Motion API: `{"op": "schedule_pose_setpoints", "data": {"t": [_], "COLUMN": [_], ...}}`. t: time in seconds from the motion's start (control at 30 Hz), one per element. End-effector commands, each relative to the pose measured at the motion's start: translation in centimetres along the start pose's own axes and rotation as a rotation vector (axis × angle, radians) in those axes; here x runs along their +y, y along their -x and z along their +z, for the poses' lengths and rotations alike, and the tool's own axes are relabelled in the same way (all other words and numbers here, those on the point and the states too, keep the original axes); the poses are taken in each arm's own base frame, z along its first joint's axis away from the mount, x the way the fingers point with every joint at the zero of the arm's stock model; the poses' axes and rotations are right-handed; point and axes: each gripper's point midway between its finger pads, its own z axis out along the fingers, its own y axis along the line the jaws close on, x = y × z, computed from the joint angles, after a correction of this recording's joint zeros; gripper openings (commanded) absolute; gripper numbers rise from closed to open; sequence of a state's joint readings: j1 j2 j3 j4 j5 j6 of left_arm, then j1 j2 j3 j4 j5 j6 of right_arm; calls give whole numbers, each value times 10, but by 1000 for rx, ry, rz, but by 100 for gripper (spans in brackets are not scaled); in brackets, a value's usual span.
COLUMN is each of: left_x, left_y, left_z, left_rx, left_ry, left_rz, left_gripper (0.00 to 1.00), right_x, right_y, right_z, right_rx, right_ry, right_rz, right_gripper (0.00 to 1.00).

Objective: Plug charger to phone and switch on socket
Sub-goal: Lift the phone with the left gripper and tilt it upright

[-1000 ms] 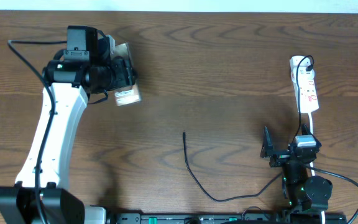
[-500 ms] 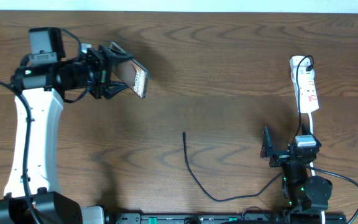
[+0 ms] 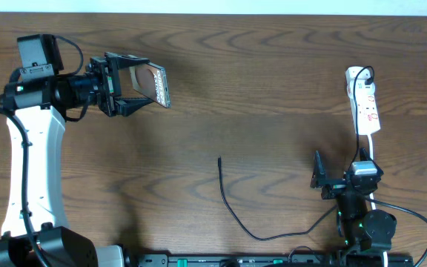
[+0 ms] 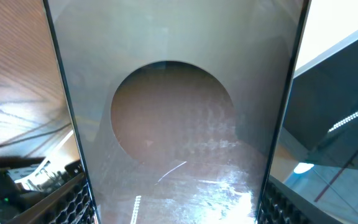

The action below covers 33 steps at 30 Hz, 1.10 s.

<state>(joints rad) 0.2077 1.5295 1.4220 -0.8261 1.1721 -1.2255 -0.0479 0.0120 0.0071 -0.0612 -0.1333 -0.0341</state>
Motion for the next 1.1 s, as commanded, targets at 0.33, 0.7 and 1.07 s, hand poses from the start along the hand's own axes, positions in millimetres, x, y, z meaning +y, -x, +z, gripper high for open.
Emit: {"op": "schedule_pose_setpoints", "data": {"t": [0.33,0.7,1.07], "left_x": [-17,-17,-18], "left_y": [-23,-23,-26], "left_z": [-10,-10,-10], "left_rx": [55,55,72], "left_ry": [-49,-49,-52], "left_rz": [42,43,34], "left_gripper": [7,7,7], "right_x": [1,1,1], "right_y": [0,0,3], "right_z": [0,0,0], "right_rx": [-1,-1,-15], "right_ry": [0,1,0], "right_rz": [-9,-8,2], "right_gripper": [99,99,99]}}
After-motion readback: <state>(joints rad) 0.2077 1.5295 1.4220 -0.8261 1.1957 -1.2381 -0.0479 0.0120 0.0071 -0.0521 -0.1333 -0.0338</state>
